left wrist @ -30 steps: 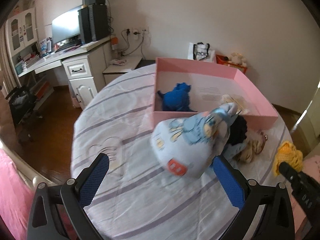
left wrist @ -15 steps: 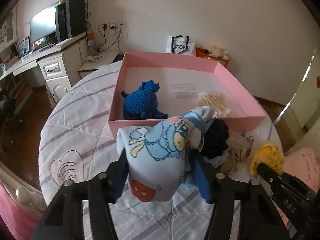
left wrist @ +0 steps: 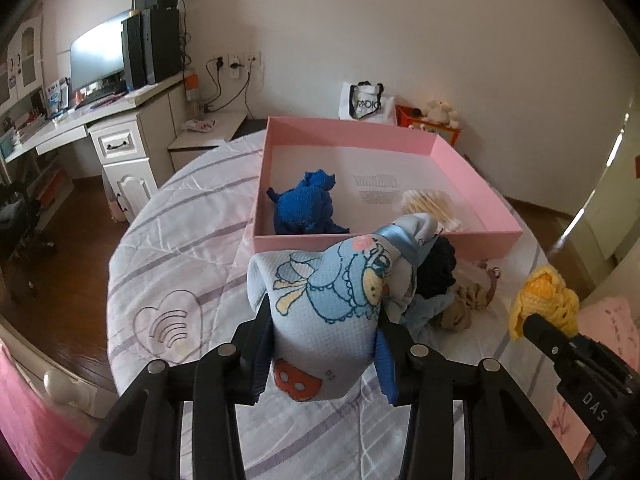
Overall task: Organize soft objects
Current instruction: 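Carry the yellow toy and printed cloth bundle over the pink tray with both grippers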
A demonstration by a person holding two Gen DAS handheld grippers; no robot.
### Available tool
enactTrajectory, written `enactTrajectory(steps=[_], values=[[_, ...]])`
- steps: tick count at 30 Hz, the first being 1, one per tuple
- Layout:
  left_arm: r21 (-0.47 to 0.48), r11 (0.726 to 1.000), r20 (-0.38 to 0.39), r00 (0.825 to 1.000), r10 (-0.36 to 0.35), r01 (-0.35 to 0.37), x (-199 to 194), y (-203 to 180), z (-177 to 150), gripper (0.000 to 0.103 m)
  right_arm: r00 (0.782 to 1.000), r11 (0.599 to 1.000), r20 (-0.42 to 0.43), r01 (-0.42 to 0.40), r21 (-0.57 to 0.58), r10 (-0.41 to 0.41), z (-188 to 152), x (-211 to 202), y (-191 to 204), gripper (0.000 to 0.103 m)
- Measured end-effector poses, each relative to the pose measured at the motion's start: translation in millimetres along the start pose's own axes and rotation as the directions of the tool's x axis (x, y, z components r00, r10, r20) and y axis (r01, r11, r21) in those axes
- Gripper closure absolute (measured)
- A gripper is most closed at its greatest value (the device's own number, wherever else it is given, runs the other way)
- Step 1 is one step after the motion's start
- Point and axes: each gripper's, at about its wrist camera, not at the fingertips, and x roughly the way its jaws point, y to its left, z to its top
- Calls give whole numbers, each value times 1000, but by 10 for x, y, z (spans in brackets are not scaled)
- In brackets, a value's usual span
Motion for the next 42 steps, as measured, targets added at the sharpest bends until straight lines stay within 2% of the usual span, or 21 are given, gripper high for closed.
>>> enactTrajectory(steps=[10,15,20,25,31,42], values=[[-12,999,85,996,32,-31,-531,59,-121,63,996,999,82,-14,-50,18,-17,-426,209,74],[-8,999,146,988,49,-49,-870,67,-215,63,989,996,144,-17,-87,30,-31,-726,341,74],[-6,997,212,974,79,-80,-1222,45,-331,63,978,992,201,-25,-126,50,-53,-998,478,74],[0,997,259,963,80,-83,-1500,1,-460,63,968,989,243,-28,-147,64,-89,-1204,562,74],[3,996,329,941,85,-91,-1852,-33,-636,63,955,986,288,-21,-163,68,-120,-1412,650,74],[3,995,404,910,93,-103,-2217,-22,-1115,63,930,982,357,-17,-189,85,-226,-1742,725,74]])
